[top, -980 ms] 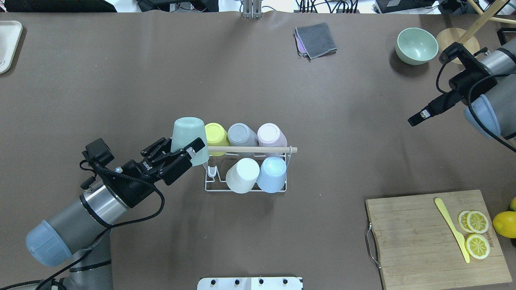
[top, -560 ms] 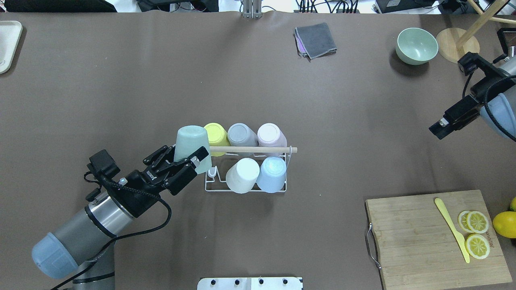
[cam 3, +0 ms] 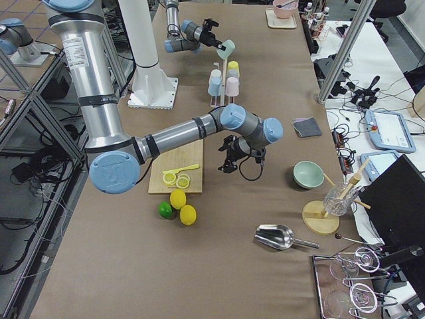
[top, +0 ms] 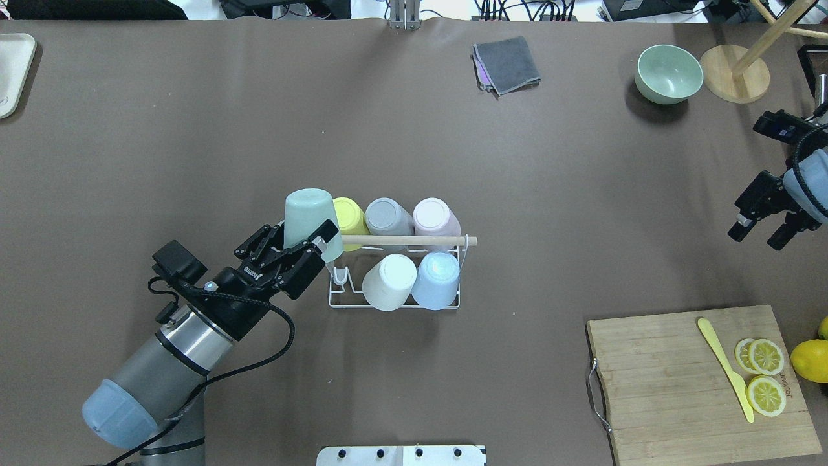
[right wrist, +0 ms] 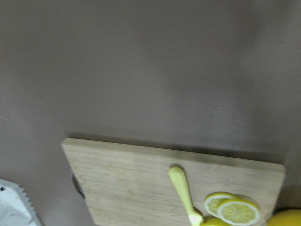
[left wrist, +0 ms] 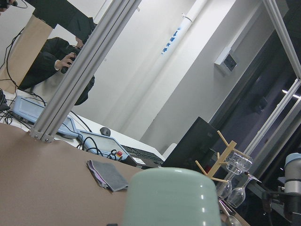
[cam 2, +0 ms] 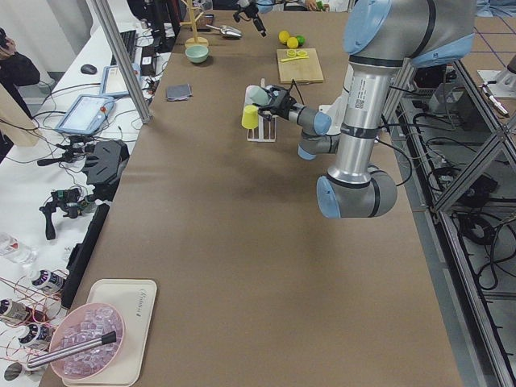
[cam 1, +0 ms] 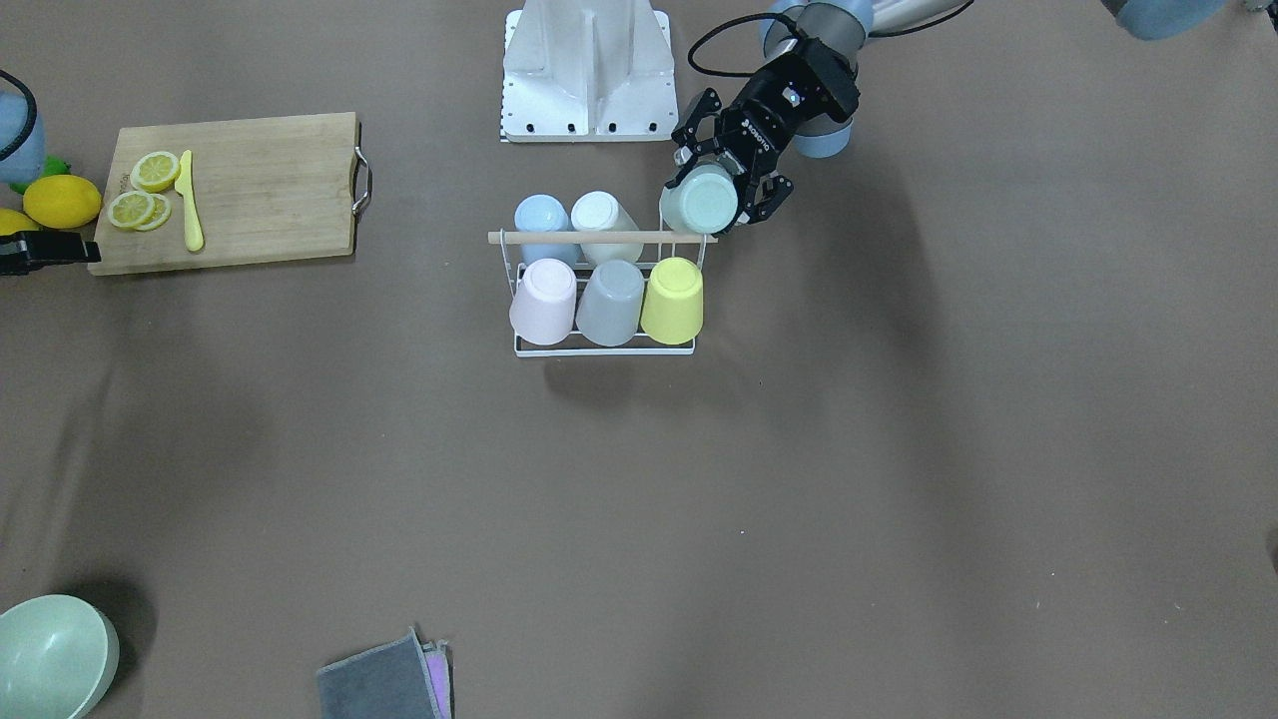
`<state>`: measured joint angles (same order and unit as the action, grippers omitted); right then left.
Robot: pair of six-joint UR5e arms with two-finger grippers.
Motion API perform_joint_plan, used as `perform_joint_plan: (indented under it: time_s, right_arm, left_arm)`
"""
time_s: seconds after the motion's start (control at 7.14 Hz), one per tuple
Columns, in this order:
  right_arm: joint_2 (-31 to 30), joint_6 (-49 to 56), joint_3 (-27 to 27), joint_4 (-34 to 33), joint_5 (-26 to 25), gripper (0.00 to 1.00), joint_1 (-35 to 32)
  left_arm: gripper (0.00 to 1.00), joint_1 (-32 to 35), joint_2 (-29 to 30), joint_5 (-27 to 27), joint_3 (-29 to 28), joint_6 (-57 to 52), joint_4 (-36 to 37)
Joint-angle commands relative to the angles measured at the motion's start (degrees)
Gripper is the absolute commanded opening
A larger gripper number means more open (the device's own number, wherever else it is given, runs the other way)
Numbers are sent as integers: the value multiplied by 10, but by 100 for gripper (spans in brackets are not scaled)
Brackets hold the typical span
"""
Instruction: Place cup on cup holder
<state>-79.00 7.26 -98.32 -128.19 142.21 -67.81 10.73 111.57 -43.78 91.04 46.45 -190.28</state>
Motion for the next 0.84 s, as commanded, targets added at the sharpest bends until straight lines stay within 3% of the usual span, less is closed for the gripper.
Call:
perform_joint_plan:
  time_s: [0.0,0.28,0.56,0.7]
  right_arm:
    - [-26,-72,-1,173,-101,99,-1]
    - [-46,-80,-5,259,-126,98,-21]
    - [-55,-108,-12,281,-126,98,-50]
    - [-64,-137,-22,281,-126,98,-58]
  left_arm:
    - [0,-1,9,9,-8,-2,0]
    - [0,-2,7,10,-2,-2,-2]
    - [0,-7,4,10,5,-2,-3]
    - [0,-23,3,34,5,-3,-4]
